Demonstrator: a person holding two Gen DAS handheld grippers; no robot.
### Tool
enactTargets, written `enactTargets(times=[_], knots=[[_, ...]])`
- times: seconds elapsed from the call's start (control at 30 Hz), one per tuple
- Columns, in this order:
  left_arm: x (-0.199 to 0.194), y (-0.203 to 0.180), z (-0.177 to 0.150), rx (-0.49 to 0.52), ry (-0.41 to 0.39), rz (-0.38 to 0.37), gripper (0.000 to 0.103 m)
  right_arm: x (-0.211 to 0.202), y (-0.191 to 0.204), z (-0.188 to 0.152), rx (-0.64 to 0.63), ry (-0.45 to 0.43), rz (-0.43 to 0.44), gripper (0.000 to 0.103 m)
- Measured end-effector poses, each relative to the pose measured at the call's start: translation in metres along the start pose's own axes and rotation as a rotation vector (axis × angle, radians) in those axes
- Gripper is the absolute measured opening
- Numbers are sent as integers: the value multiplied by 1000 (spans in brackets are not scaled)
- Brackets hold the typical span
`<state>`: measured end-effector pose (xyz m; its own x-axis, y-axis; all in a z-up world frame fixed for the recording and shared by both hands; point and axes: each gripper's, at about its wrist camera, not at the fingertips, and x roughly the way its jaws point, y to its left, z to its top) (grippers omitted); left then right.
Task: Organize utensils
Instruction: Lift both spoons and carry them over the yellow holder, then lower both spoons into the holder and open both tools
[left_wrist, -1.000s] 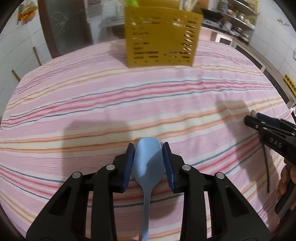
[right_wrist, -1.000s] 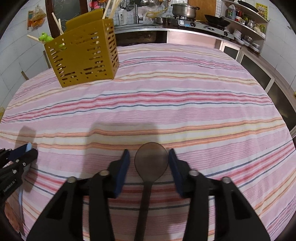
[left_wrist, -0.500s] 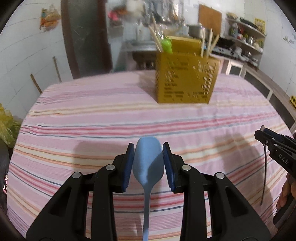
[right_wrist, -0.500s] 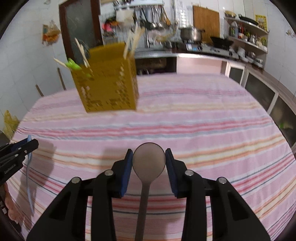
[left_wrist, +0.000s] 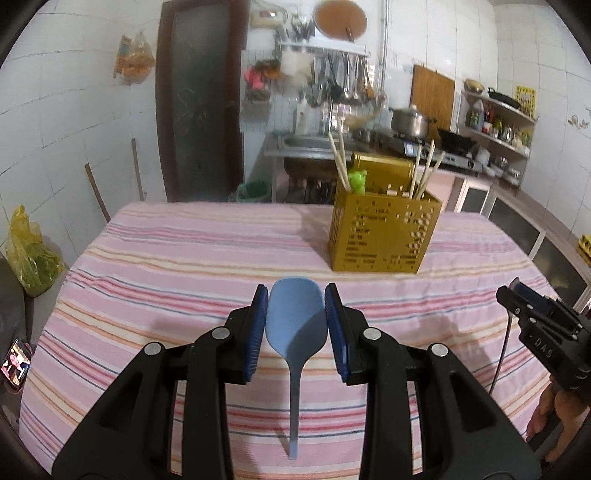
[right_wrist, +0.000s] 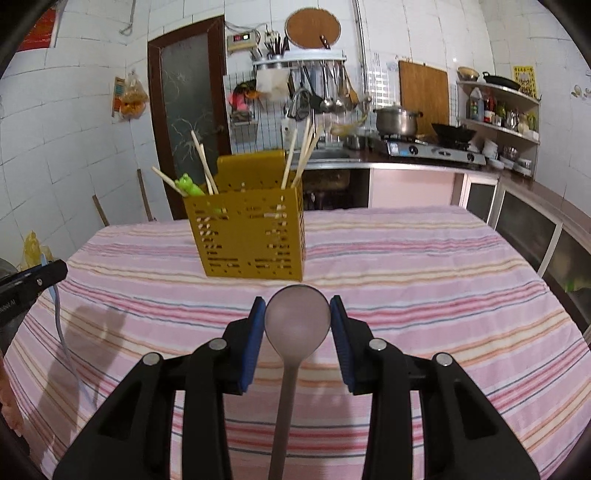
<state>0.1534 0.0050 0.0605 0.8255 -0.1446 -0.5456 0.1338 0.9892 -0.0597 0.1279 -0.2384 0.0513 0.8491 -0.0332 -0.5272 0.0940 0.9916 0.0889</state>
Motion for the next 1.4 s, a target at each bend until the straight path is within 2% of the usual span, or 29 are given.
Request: enactTargets(times=[0.47,0.83,1.07,1.2,1.4], knots=[[-14,-3,16,-33,-93,-19,30,0,-7,18,0,-80,-13,36],[-11,-13,43,-23,-148,-50,30,2,-9,41,-8,-162,-30,36],[-10,-28,84,-10,-201,-87,30,6,-6,85,-19,-228,-24,36],[-11,-43,123,8,-269,-109,30,10,-2,118,-41,-280,-28,36],[10,-54,175,-28,-330,-133,30,29,0,170,-36,-350,-30,36]])
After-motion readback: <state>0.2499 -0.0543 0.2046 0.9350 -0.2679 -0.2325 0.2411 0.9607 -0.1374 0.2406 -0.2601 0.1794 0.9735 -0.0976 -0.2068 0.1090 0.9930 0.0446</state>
